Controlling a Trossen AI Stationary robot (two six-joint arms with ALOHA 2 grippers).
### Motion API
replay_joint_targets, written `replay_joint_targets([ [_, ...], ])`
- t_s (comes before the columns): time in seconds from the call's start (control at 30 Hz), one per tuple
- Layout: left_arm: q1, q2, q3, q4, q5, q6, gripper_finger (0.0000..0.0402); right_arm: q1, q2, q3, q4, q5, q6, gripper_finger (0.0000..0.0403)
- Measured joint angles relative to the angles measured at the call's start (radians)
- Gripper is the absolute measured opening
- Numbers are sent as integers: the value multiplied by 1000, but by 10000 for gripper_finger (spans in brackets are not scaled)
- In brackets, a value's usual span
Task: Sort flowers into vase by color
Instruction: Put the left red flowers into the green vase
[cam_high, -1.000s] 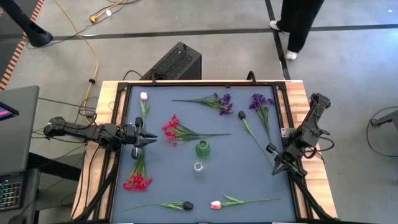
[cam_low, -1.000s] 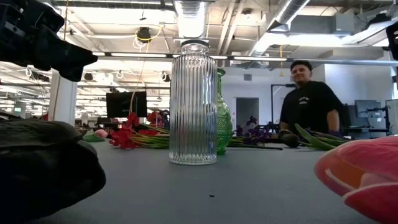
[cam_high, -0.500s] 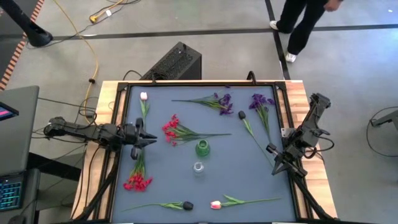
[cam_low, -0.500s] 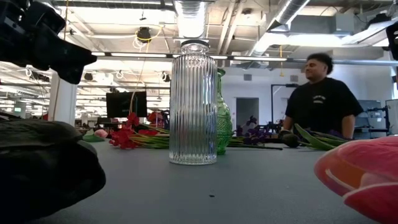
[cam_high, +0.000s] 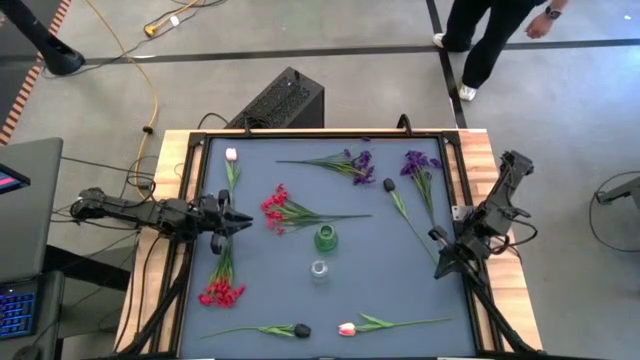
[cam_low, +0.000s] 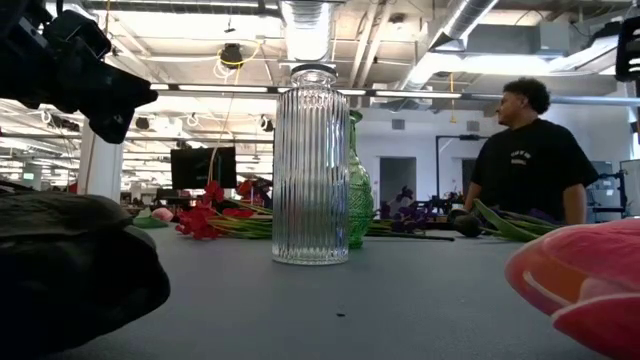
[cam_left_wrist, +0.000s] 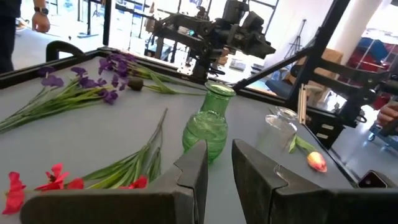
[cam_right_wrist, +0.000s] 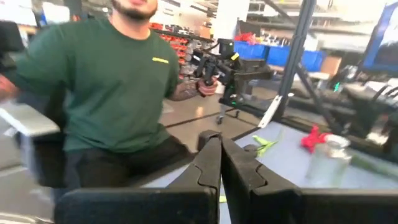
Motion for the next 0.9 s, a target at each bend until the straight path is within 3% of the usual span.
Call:
replay_joint_targets([
  [0.1,0,0,0,4,-28,1,61,-10,0,0,4,2,-32,40],
  [0.2,0,0,0,6,-36,1,61,-29,0,0,52,85,-56,40],
  [0.3,0,1,0,28,-36,13,61,-58,2,0,95,158,-169,40],
  [0.47,0,40,0,146,-30,94,61,-139,19,0,220,176,-305,40],
  [0.73,0,317,37,352,-23,167,61,-362,109,9,229,239,109,40],
  [0.9,0,526,198,292,-36,205,61,-513,268,9,287,130,166,40],
])
